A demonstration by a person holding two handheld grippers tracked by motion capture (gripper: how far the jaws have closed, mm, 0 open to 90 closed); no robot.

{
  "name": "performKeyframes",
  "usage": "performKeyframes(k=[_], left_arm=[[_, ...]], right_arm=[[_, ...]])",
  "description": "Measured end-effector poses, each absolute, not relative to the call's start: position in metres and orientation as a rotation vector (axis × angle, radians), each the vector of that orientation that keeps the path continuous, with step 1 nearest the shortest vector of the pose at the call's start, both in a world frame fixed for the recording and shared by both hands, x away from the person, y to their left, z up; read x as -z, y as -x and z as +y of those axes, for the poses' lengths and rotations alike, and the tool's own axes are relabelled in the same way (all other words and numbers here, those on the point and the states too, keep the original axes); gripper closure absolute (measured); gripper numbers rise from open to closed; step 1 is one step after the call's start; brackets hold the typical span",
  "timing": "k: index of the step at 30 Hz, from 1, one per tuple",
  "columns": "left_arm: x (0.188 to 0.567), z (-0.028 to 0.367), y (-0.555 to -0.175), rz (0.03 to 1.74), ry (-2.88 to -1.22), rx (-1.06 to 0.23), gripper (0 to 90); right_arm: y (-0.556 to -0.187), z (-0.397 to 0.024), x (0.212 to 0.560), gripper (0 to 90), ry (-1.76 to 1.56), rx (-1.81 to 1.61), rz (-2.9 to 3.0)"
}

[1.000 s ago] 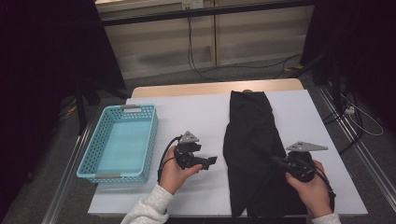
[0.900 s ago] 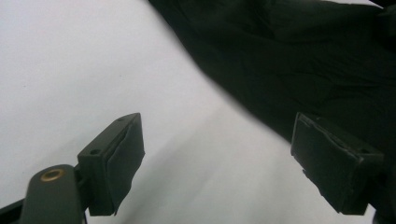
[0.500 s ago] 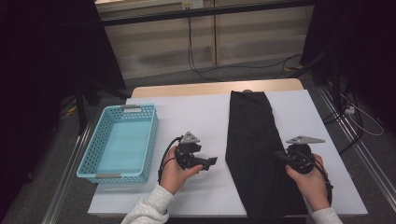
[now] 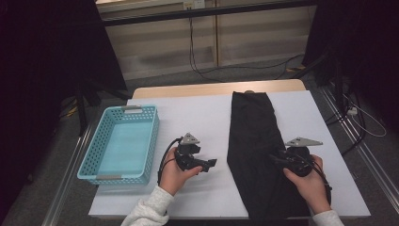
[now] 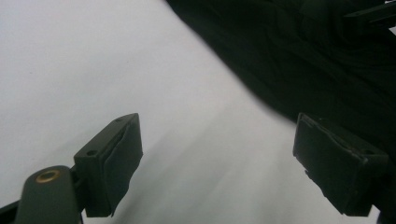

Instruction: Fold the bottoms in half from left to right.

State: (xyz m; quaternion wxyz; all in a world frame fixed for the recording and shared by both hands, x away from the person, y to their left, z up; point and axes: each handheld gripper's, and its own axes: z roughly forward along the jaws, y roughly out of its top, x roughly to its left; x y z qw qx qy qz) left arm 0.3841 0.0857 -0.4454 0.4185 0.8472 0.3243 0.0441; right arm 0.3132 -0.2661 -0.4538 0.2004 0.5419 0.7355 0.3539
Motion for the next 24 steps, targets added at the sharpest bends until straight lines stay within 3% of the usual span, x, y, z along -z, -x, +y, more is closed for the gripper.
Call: performKeyframes(k=[4,9,21,24], left_arm=[[0.445,0.088,-0.385,0.806,-2.140,-0.118,15.3],[0.444,0.092,-0.388,0.811,-2.126,-0.106,14.4],[0.443,0.097,-0.392,0.821,-2.117,-0.102,13.7],[0.441,0.097,-0.392,0.821,-2.113,-0.101,13.8]], right_arm=[[-0.305,-0.274,0.449,36.3,-1.530,-1.025,2.018],[-0.292,-0.281,0.447,27.9,-1.510,-1.067,2.012],[-0.278,-0.284,0.447,18.8,-1.528,-1.072,2.053],[-0.274,-0.281,0.447,21.2,-1.528,-1.057,2.061]])
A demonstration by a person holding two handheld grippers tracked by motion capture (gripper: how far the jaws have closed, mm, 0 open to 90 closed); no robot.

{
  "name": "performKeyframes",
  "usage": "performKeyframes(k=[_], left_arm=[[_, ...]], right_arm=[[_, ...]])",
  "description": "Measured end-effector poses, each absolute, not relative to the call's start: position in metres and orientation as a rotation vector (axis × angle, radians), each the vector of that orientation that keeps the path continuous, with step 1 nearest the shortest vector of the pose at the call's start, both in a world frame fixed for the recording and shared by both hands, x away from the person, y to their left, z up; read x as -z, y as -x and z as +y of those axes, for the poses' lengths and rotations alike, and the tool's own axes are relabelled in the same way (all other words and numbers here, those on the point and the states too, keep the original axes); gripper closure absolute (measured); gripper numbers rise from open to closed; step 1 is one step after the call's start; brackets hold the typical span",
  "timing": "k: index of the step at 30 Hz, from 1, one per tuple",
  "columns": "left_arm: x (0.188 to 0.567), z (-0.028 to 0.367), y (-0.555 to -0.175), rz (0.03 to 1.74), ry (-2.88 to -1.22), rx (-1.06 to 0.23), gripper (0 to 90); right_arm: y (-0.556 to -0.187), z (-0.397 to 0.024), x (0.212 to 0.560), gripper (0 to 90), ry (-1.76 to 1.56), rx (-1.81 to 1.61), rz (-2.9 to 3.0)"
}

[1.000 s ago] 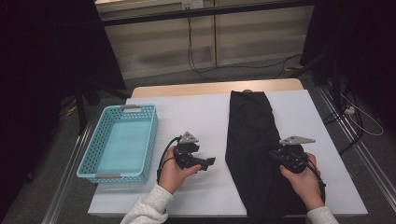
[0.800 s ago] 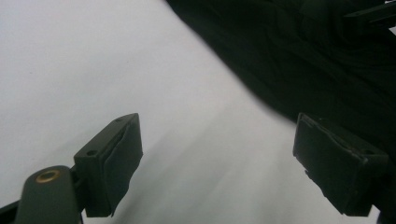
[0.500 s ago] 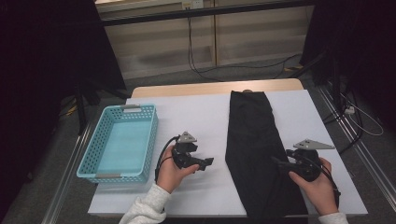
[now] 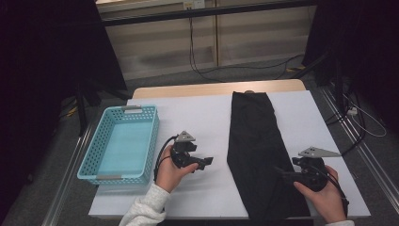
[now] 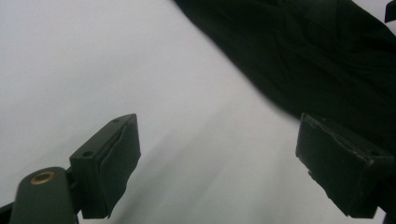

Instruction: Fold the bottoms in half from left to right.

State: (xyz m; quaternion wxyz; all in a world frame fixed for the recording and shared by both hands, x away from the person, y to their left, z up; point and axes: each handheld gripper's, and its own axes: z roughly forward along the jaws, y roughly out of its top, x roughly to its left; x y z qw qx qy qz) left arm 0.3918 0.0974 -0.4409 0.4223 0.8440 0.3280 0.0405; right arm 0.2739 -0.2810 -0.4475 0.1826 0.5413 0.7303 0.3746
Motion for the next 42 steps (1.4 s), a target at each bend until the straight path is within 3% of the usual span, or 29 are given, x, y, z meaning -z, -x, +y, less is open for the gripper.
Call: performKeyframes(k=[5,17,21,23,33,42], left_arm=[[0.441,0.097,-0.392,0.819,-2.112,-0.107,13.9],[0.440,0.093,-0.390,0.806,-2.125,-0.113,14.0],[0.440,0.091,-0.389,0.795,-2.133,-0.107,14.1],[0.440,0.091,-0.389,0.793,-2.131,-0.106,14.1],[0.438,0.093,-0.390,0.796,-2.126,-0.108,14.3],[0.438,0.093,-0.390,0.803,-2.122,-0.108,14.5]], right_arm=[[-0.263,-0.278,0.447,44.0,-1.506,-1.051,2.087],[-0.252,-0.279,0.451,62.4,-1.571,-1.011,2.097],[-0.254,-0.273,0.457,83.5,-1.561,-0.998,2.141],[-0.254,-0.273,0.456,87.9,-1.558,-1.009,2.147],[-0.248,-0.291,0.440,88.6,-1.582,-1.070,2.115],[-0.247,-0.298,0.446,88.8,-1.618,-1.023,2.135]])
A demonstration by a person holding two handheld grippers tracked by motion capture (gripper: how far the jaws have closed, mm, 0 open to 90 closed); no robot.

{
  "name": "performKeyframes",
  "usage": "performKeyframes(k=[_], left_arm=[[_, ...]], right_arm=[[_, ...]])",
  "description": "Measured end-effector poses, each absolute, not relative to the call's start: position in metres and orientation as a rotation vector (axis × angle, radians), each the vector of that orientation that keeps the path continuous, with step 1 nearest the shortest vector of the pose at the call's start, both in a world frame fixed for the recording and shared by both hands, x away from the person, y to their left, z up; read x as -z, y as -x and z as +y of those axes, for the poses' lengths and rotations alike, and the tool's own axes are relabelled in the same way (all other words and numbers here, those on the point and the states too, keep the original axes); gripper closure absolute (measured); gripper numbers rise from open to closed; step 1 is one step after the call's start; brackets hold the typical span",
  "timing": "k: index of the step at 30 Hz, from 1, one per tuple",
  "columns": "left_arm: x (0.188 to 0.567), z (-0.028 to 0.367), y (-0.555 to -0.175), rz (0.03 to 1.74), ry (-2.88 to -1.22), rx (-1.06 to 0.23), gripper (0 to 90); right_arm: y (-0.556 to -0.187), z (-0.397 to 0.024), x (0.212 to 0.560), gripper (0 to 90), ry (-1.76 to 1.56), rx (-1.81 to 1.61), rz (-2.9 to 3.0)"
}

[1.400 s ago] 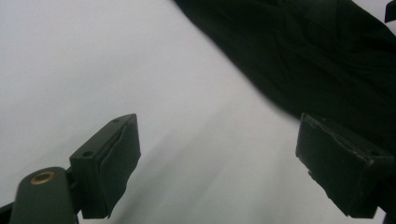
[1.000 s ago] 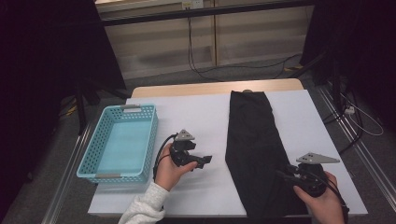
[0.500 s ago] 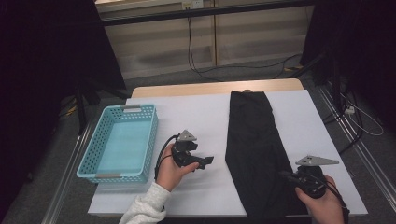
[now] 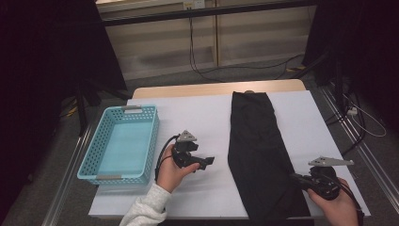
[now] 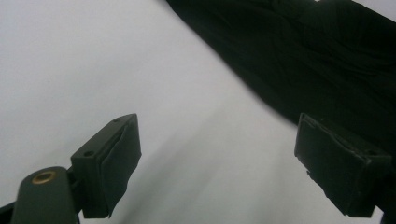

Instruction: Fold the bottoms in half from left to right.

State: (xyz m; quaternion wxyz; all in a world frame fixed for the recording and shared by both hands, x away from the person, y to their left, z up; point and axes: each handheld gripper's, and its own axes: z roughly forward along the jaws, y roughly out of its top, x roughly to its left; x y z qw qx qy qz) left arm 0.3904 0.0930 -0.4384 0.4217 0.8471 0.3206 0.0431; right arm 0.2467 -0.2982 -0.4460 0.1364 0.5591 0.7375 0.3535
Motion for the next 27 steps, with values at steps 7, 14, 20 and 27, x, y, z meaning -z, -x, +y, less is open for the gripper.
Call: performKeyframes(k=[7,14,20,27], left_arm=[[0.440,0.093,-0.391,0.805,-2.122,-0.096,14.5],[0.438,0.096,-0.393,0.815,-2.111,-0.104,14.8],[0.439,0.094,-0.392,0.811,-2.114,-0.102,15.0],[0.437,0.094,-0.392,0.806,-2.114,-0.105,15.0]], right_arm=[[-0.248,-0.298,0.447,77.8,-1.629,-1.034,2.128],[-0.254,-0.295,0.446,72.0,-1.628,-1.024,2.068],[-0.255,-0.295,0.450,89.7,-1.627,-1.004,2.119],[-0.250,-0.306,0.446,89.9,-1.649,-0.982,2.127]])
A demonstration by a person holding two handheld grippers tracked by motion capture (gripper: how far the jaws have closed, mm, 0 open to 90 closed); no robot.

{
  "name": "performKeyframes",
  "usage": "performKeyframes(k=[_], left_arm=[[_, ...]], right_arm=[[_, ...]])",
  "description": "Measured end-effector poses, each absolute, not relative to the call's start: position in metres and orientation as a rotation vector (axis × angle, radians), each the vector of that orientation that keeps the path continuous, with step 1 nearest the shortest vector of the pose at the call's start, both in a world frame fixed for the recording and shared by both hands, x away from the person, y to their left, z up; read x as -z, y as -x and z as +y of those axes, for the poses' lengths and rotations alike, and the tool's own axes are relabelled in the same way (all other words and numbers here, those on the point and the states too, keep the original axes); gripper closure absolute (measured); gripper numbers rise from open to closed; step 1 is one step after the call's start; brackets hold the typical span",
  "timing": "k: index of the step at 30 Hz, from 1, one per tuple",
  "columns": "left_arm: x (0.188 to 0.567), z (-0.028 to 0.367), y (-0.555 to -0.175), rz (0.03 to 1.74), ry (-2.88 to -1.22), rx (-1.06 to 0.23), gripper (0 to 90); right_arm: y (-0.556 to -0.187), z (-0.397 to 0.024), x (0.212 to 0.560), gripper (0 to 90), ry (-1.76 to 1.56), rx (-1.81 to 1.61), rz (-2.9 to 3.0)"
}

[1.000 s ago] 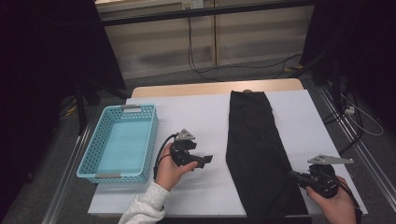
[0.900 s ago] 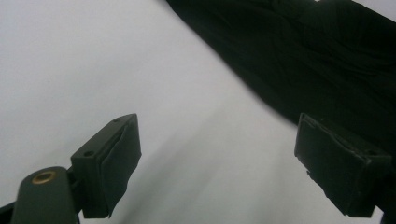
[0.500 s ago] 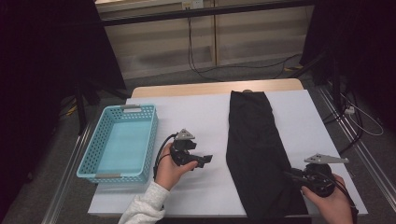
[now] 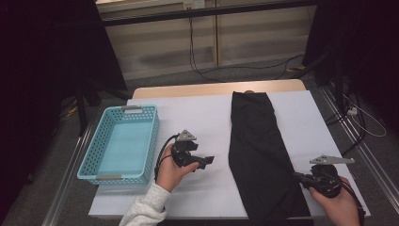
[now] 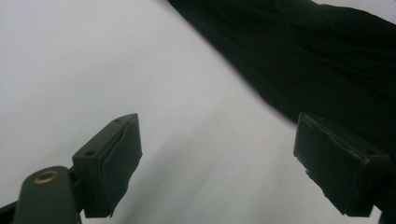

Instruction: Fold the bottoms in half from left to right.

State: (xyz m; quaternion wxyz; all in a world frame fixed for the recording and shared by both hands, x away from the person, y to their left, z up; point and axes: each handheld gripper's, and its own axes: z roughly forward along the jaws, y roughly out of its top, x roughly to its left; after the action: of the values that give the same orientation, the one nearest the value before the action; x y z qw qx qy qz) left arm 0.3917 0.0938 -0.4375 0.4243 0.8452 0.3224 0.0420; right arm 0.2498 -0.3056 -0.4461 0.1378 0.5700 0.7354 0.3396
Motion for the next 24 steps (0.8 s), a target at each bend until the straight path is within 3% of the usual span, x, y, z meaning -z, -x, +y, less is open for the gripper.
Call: performKeyframes(k=[7,18,24], left_arm=[[0.437,0.094,-0.392,0.803,-2.115,-0.108,15.0],[0.436,0.099,-0.393,0.821,-2.119,-0.121,14.9],[0.437,0.103,-0.393,0.822,-2.124,-0.128,14.2]], right_arm=[[-0.251,-0.306,0.446,86.4,-1.648,-0.986,2.120],[-0.270,-0.293,0.436,40.2,-1.562,-0.958,2.003],[-0.287,-0.284,0.431,32.5,-1.520,-0.965,2.005]])
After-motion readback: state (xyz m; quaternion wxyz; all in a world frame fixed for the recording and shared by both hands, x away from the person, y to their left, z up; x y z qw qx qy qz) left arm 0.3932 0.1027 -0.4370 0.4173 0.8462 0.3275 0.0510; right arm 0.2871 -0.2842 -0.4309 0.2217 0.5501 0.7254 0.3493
